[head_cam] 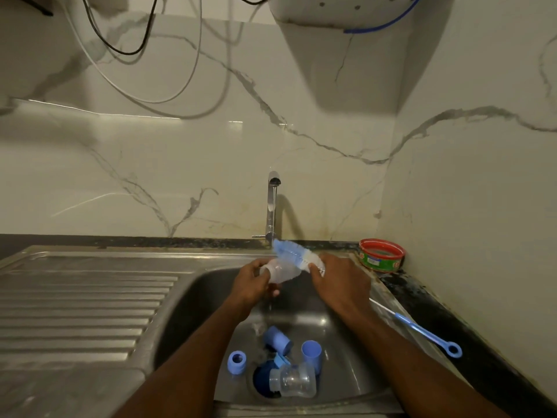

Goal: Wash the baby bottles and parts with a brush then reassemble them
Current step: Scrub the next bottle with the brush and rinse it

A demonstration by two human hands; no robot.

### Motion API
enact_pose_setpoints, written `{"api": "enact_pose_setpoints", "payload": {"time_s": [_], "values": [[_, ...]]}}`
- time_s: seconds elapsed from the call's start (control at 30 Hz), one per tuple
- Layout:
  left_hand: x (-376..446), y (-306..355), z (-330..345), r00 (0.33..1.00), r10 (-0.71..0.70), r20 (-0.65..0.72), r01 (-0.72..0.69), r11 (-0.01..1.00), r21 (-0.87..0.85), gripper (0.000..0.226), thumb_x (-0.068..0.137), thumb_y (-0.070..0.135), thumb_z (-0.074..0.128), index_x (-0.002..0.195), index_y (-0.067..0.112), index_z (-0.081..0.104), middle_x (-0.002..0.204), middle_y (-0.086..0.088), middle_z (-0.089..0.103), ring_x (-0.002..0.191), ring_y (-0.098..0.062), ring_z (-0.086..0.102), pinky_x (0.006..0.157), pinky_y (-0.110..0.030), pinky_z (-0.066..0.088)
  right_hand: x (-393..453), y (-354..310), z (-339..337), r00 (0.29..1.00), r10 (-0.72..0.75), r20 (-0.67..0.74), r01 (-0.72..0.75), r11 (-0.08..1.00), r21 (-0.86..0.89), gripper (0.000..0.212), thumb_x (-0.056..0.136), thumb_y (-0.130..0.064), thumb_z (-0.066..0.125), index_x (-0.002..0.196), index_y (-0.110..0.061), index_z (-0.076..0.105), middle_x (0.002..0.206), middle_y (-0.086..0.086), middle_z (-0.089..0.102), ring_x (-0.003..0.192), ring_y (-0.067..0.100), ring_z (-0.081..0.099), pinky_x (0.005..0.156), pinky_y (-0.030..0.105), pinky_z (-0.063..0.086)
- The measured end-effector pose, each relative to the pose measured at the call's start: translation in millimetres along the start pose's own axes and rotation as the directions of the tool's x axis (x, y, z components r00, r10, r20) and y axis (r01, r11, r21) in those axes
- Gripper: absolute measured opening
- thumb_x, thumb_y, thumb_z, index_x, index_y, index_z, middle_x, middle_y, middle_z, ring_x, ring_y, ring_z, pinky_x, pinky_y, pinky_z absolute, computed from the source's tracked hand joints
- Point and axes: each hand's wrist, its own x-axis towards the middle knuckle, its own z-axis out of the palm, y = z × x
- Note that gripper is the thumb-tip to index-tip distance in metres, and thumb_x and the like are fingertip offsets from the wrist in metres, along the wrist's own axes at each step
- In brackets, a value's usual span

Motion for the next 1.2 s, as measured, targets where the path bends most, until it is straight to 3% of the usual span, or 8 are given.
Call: {"api": "enact_pose_setpoints", "payload": {"time_s": [0.1,0.27,0.43,0.6,0.7,0.9,1.1,1.2], "values": [[-2.0,4.4,1.6,0.996,-0.016,0.087,0.024,0.995,-0.096,0.025,0.105,0.012,0.05,0.129,0.017,0.054,0.117,-0.016,0.064,0.09,-0.03,0.076,0.071,-0.034,0.063,-1.0,4.9,-3.4,0.999,0.019,0.026,-0.019,1.0,-0.022,0.039,0.1,-0.054,0.05,0.13,-0.032,0.062,0.118,-0.001,0.07,0.104,0.019,0.065,0.075,0.03,0.044],[-1.6,-1.5,-0.9,0.993,0.065,0.094,-0.051,0.989,-0.141,0.028,0.102,0.0,0.052,0.128,0.01,0.057,0.123,-0.016,0.067,0.104,-0.025,0.072,0.084,-0.035,0.061,-6.7,-4.8,4.6,0.982,-0.143,0.121,0.136,0.989,0.064,0.042,0.094,-0.062,0.05,0.12,-0.032,0.065,0.105,-0.004,0.072,0.096,0.02,0.067,0.079,0.036,0.053],[-1.7,8.4,3.3,0.992,0.062,0.112,-0.048,0.992,-0.119,0.024,0.106,0.007,0.045,0.12,0.017,0.062,0.122,-0.013,0.066,0.1,-0.027,0.072,0.088,-0.039,0.061,-1.7,-0.4,-2.8,0.999,-0.027,-0.031,0.026,0.999,-0.018,0.038,0.099,-0.055,0.048,0.126,-0.032,0.062,0.112,-0.001,0.071,0.101,0.023,0.067,0.078,0.035,0.051],[-4.4,13.8,7.0,0.995,-0.025,0.1,0.05,0.965,-0.258,0.023,0.105,0.013,0.042,0.111,0.016,0.063,0.116,-0.016,0.062,0.104,-0.036,0.065,0.074,-0.031,0.059,-0.5,8.0,-2.9,0.998,0.058,0.002,-0.057,0.99,-0.126,0.037,0.1,-0.055,0.046,0.121,-0.029,0.063,0.11,0.0,0.07,0.099,0.023,0.066,0.069,0.032,0.04],[-7.0,13.1,6.2,0.984,-0.063,0.166,0.118,0.931,-0.345,0.02,0.104,0.021,0.047,0.117,0.014,0.06,0.121,-0.021,0.063,0.107,-0.037,0.065,0.089,-0.039,0.057,-1.4,7.5,-3.6,0.999,0.042,0.012,-0.04,0.994,-0.101,0.039,0.101,-0.054,0.045,0.124,-0.028,0.062,0.114,0.001,0.07,0.102,0.023,0.066,0.069,0.031,0.038],[0.5,-0.7,2.2,0.981,0.126,0.145,-0.104,0.983,-0.15,0.044,0.087,0.025,0.075,0.127,0.011,0.062,0.117,-0.012,0.072,0.111,-0.034,0.067,0.097,-0.047,0.057,-11.8,-13.0,-3.9,0.992,-0.123,0.016,0.124,0.992,-0.012,0.039,0.1,-0.053,0.046,0.13,-0.031,0.058,0.114,0.002,0.07,0.102,0.026,0.066,0.078,0.036,0.049],[6.0,-1.0,3.2,0.987,0.114,0.11,-0.098,0.985,-0.144,0.049,0.087,0.023,0.077,0.132,0.016,0.056,0.122,-0.007,0.068,0.108,-0.022,0.07,0.087,-0.035,0.06,-3.2,0.3,-12.5,0.995,0.034,-0.089,-0.042,0.995,-0.09,0.036,0.101,-0.051,0.047,0.126,-0.03,0.061,0.109,-0.001,0.07,0.096,0.02,0.067,0.066,0.03,0.04],[6.8,-3.2,1.7,0.983,0.16,0.089,-0.153,0.985,-0.085,0.044,0.089,0.031,0.074,0.129,0.017,0.059,0.115,-0.009,0.071,0.1,-0.021,0.071,0.085,-0.034,0.06,-6.3,2.0,-10.7,0.999,-0.027,-0.027,0.026,0.999,-0.043,0.035,0.102,-0.048,0.046,0.127,-0.028,0.06,0.112,0.001,0.07,0.1,0.021,0.065,0.07,0.032,0.041]]}}
